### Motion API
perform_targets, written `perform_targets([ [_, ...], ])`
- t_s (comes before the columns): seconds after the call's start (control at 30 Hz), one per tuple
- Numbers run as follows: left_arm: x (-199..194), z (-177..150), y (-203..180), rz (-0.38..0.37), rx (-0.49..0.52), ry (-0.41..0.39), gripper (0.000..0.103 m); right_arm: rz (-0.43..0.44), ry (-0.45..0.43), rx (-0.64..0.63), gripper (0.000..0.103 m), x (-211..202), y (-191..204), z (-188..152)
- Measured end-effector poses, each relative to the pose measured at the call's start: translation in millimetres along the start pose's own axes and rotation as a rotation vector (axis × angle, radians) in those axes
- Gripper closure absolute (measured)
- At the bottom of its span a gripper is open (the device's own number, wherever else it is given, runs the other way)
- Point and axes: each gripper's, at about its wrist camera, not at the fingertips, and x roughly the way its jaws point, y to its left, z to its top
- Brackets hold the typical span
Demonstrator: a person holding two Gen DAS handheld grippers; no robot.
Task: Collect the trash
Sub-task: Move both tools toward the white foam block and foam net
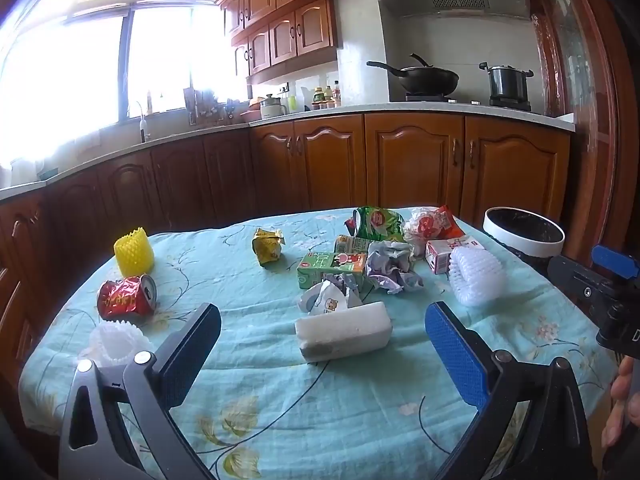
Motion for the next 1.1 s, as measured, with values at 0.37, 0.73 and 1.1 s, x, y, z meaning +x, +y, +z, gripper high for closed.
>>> perform_targets([
  [0.37, -0.3, 0.0, -0.6, 0.002, -0.001, -0.005, 0.001, 0.007, 0.008, 0.002, 0.003, 3.4, -0.1, -2.3],
  [0.73, 9.6, -1.9, 1.9, -0.021, 0.004, 0.028, 0.001, 0.023, 0.027, 0.017, 0.003, 8.2, -3.6, -2.4],
  [1.1, 54.7, 4.6, 11.0, -0.061, 0.182, 0.127, 0.001, 0.064, 0.086, 0.053, 0.003, 28.9, -14.7, 3.7],
])
